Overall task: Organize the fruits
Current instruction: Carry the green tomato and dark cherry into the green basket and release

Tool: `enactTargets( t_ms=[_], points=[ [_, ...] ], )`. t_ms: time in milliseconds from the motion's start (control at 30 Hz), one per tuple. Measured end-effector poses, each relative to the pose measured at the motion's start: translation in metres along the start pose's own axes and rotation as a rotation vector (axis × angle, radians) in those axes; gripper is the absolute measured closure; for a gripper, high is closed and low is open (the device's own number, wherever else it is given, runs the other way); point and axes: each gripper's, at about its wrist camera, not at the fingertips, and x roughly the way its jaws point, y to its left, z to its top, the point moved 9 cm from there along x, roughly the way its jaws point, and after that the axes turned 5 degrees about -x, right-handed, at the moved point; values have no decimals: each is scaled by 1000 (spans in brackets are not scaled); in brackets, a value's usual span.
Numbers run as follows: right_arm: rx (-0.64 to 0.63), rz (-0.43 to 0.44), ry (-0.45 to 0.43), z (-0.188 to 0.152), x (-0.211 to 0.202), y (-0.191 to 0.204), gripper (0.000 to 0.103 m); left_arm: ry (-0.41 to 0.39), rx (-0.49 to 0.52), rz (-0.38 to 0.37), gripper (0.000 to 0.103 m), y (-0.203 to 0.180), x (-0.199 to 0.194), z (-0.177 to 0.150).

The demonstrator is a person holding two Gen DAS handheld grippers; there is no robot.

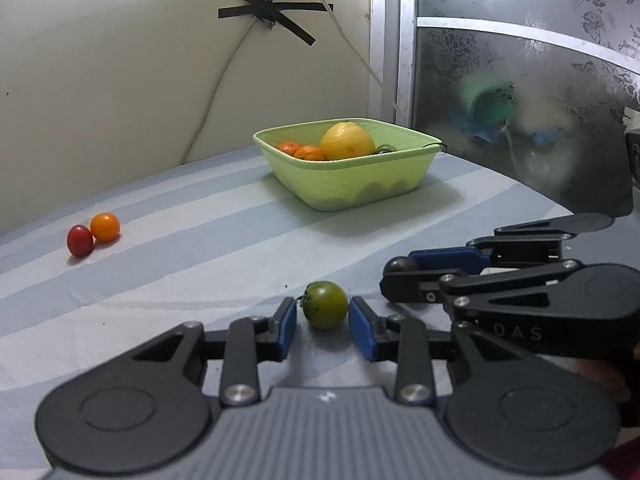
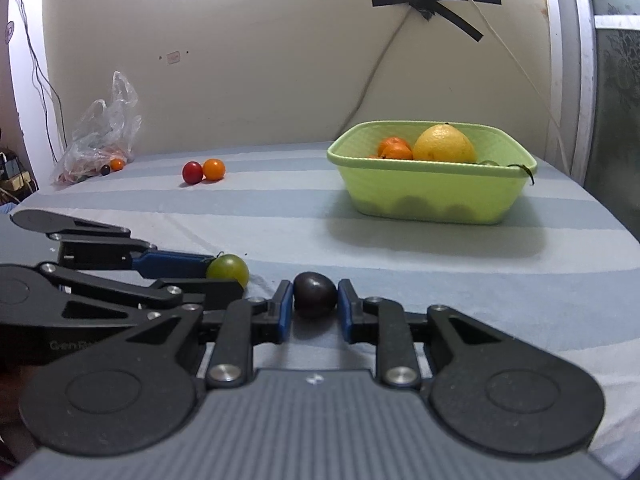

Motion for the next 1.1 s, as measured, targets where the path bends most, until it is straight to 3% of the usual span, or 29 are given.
enactTargets(
  t_ms=[533, 633, 700, 833, 967, 1100],
  points=[
    [8, 14, -33, -3, -13, -5, 73, 23, 26, 30, 69, -4, 8, 0],
    [6, 28, -25, -3, -11, -4, 73, 20, 37, 34, 70, -4, 7, -1],
    [10, 37, -12, -4, -9, -5, 73, 20, 41, 18, 78, -7, 7, -1],
    [-23, 45, -13, -5, -9, 1, 78, 29, 29, 0, 78, -8, 7, 2],
    [-10, 49, -41, -1, -12, -2, 78, 13, 5, -38, 78, -9, 10, 25],
    [12, 11, -104, 16, -14, -19, 78, -51, 26, -52, 77, -13, 20, 71]
  ],
)
